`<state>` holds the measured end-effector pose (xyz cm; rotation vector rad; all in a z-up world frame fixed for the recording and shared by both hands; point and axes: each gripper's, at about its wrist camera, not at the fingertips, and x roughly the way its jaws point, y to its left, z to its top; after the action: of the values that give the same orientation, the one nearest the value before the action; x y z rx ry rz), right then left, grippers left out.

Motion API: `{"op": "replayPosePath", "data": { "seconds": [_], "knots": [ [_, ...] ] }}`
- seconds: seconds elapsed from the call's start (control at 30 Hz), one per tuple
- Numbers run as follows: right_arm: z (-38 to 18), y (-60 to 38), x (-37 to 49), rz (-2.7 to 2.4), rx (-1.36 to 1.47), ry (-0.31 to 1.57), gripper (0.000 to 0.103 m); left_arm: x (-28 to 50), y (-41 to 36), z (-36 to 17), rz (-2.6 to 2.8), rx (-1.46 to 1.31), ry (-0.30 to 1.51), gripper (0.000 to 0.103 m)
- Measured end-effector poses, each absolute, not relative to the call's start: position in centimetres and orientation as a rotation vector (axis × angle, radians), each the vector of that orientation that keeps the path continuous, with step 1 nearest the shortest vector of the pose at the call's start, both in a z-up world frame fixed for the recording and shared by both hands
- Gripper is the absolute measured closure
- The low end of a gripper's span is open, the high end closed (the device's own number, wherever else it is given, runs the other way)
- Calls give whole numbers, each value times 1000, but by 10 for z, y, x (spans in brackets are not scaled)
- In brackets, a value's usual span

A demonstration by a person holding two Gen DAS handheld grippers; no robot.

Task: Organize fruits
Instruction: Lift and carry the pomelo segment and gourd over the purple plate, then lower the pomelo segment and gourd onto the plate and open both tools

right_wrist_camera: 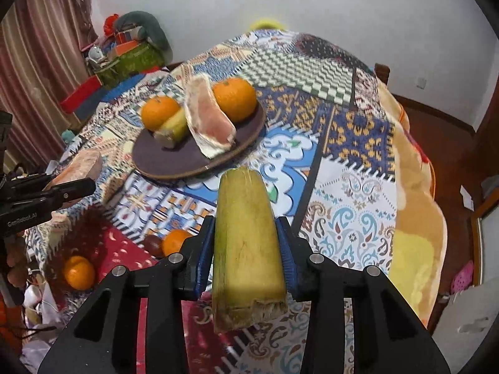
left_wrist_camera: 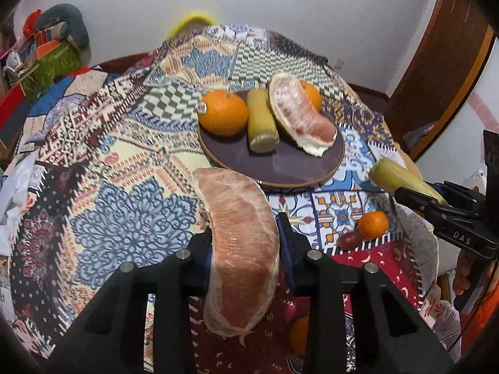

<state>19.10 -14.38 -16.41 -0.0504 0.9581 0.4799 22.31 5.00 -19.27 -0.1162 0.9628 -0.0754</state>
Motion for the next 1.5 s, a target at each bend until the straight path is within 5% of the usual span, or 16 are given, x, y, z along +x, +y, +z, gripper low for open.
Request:
{"op": "replayPosePath", "data": {
  "seconds": [1.5],
  "knots": [
    [-148, -50, 275, 635, -83, 840, 68, 316, 67, -177, -86, -111, 853, 69]
  ]
}}
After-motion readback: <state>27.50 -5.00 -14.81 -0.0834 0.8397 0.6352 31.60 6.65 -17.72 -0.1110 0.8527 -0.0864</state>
